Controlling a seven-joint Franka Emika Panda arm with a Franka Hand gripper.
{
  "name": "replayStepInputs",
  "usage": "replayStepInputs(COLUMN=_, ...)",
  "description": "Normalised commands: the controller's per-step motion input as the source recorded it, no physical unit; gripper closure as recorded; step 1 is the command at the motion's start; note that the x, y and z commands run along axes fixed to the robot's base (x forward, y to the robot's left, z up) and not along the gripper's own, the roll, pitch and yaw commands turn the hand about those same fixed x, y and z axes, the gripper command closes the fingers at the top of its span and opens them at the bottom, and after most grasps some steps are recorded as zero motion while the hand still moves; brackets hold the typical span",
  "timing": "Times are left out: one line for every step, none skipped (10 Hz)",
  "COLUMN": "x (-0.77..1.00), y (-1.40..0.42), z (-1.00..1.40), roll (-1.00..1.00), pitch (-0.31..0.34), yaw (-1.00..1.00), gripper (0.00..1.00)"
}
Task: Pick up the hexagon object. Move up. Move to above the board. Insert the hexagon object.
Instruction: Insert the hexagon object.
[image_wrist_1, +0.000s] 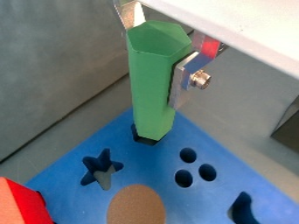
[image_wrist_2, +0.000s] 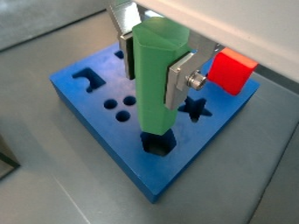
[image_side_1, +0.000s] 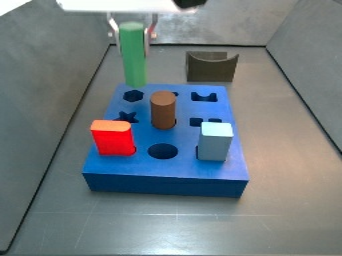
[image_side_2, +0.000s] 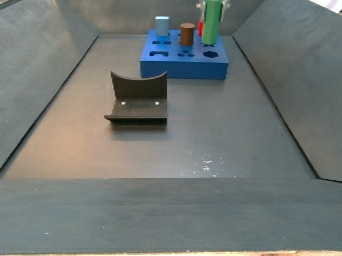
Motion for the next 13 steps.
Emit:
replayStepInputs(x=-0.01, y=0.0, z=-0.44, roll=0.08, pitch=-0.023, yaw=0.0, gripper=1.0)
replayStepInputs(x=0.0, y=0.0, z=-0.39, roll=0.06, pitch=-0.011, yaw=0.0, gripper=1.0)
replayStepInputs(x=0.0, y=0.0, z=-0.35, roll=0.07, pitch=0.0, yaw=0.0, gripper=1.0)
replayStepInputs(x=0.0, y=0.0, z=-0.32, roll=0.05, pitch=-0.011, yaw=0.01, gripper=1.0)
replayStepInputs(x=-0.01, y=0.03, z=-0.28, roll=0.06, pitch=0.0, yaw=0.01, gripper=1.0)
replayStepInputs(x=-0.06, y=0.05, z=-0.22, roll=0.07, pitch=0.0, yaw=0.03, gripper=1.0)
replayStepInputs(x=-0.26, y=0.12, z=-0.21, roll=0.13, pitch=0.0, yaw=0.03, gripper=1.0)
replayStepInputs(x=-0.33, y=0.09, z=-0.27, roll=0.14, pitch=0.0, yaw=0.06, gripper=1.0)
replayStepInputs(x=-0.29, y=0.09, z=-0.29, roll=0.13, pitch=-0.004, yaw=0.06, gripper=1.0)
replayStepInputs(x=-0.15, y=0.05, z=-0.34, roll=0.1, pitch=-0.021, yaw=0.1, gripper=1.0)
replayStepInputs(x=0.0, y=0.0, z=-0.63, roll=0.07, pitch=-0.07, yaw=0.05, gripper=1.0)
replayStepInputs(x=0.0, y=0.0, z=-0.99, roll=0.06, pitch=-0.137, yaw=0.07, gripper=1.0)
replayStepInputs(x=0.0, y=0.0, z=-0.97, roll=0.05, pitch=-0.144, yaw=0.07, gripper=1.0)
